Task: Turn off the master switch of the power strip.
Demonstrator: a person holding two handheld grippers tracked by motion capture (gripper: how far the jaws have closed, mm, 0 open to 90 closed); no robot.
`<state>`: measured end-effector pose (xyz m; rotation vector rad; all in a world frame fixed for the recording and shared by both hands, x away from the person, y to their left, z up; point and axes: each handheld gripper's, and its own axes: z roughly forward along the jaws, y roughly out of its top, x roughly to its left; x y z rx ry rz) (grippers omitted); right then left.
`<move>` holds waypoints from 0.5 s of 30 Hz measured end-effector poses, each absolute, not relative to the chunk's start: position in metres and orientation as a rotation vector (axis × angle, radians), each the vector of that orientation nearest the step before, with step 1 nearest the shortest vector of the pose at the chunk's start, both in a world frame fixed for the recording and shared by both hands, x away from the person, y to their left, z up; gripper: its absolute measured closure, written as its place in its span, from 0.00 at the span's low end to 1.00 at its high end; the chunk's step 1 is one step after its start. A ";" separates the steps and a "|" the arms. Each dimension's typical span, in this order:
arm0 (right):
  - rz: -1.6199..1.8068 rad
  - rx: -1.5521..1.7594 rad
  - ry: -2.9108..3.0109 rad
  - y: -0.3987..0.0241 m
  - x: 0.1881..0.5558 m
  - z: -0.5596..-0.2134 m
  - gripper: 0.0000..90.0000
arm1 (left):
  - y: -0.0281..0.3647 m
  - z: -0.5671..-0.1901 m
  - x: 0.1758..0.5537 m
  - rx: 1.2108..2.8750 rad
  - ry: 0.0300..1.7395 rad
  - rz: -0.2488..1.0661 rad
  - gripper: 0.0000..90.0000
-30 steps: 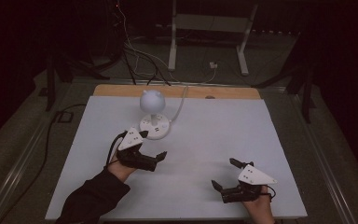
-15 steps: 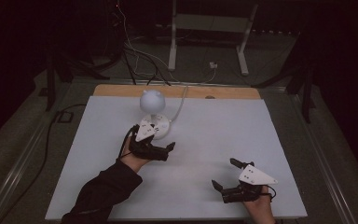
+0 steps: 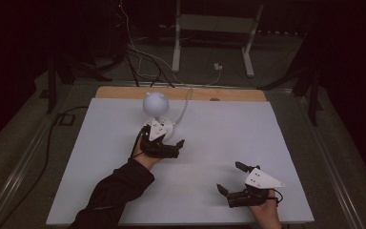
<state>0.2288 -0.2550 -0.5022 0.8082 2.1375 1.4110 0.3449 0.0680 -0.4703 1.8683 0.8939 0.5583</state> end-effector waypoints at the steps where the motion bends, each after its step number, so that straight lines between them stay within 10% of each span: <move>1: 1.411 0.806 2.139 -0.255 0.229 -0.502 0.00 | 0.067 -0.471 0.346 1.869 0.905 0.572 0.11; 15: 1.426 0.809 2.143 -0.256 0.229 -0.502 0.00 | 0.060 -0.477 0.360 1.858 0.939 0.747 0.72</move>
